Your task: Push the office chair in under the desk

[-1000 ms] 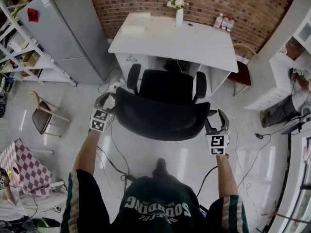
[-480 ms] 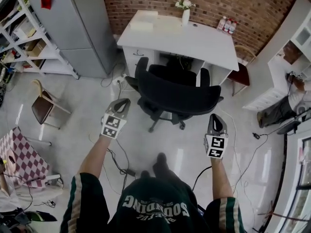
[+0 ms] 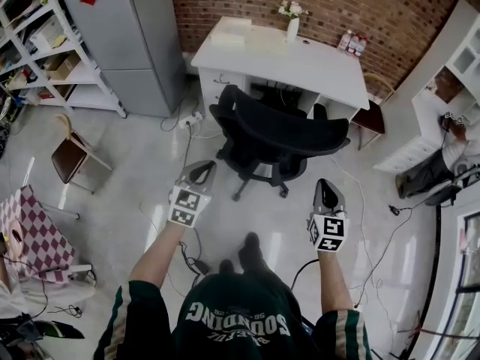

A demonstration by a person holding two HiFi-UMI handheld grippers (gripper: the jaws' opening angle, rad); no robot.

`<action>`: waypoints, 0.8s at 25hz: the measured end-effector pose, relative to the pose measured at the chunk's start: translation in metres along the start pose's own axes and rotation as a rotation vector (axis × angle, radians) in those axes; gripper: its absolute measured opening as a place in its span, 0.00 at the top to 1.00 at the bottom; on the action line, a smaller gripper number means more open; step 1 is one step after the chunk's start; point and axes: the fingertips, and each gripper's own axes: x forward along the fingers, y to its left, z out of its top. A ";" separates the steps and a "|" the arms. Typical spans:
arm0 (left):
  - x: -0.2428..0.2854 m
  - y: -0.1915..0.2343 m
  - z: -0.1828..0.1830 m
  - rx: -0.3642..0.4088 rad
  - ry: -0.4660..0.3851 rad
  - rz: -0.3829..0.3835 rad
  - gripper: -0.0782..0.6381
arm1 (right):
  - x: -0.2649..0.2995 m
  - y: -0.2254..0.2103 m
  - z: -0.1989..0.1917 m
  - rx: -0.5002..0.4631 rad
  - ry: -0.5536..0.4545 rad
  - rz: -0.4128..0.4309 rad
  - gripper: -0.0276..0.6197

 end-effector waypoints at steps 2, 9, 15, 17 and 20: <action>-0.008 -0.007 -0.001 -0.010 -0.004 -0.007 0.88 | -0.007 0.010 -0.001 0.000 -0.005 0.008 0.96; -0.026 -0.022 -0.004 -0.017 -0.009 -0.028 0.88 | -0.025 0.036 0.001 0.001 -0.012 0.037 0.96; -0.036 -0.030 -0.010 -0.029 -0.004 -0.033 0.88 | -0.034 0.045 0.002 0.002 -0.021 0.049 0.96; -0.038 -0.032 -0.015 -0.029 -0.003 -0.034 0.88 | -0.036 0.049 0.002 0.003 -0.021 0.055 0.96; -0.039 -0.032 -0.024 -0.024 0.002 -0.037 0.88 | -0.037 0.054 0.002 0.000 -0.023 0.064 0.96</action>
